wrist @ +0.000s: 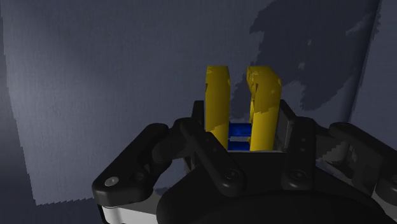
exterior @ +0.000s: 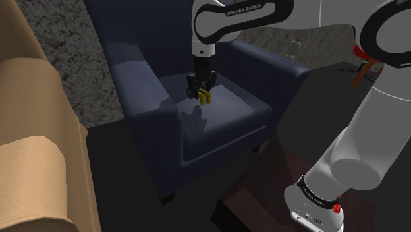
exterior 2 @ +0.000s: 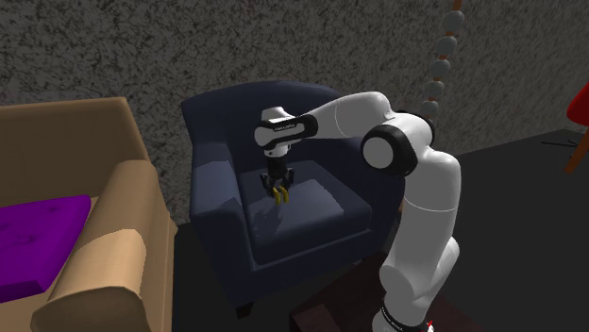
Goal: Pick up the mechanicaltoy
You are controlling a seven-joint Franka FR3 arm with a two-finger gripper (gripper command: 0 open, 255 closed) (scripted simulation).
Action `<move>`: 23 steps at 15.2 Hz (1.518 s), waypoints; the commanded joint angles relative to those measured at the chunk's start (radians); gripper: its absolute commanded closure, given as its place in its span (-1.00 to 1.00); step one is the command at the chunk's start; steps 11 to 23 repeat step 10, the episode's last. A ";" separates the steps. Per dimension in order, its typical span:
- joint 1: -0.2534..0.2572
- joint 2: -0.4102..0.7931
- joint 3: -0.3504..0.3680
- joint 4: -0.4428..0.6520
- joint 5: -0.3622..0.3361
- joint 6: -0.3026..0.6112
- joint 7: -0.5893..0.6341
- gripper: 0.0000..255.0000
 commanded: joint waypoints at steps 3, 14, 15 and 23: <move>-0.001 -0.010 0.000 0.040 0.001 -0.050 0.001 1.00; -0.002 -0.020 0.000 0.097 0.001 -0.117 0.005 1.00; -0.002 -0.020 0.000 0.097 0.001 -0.117 0.005 1.00; -0.002 -0.020 0.000 0.097 0.001 -0.117 0.005 1.00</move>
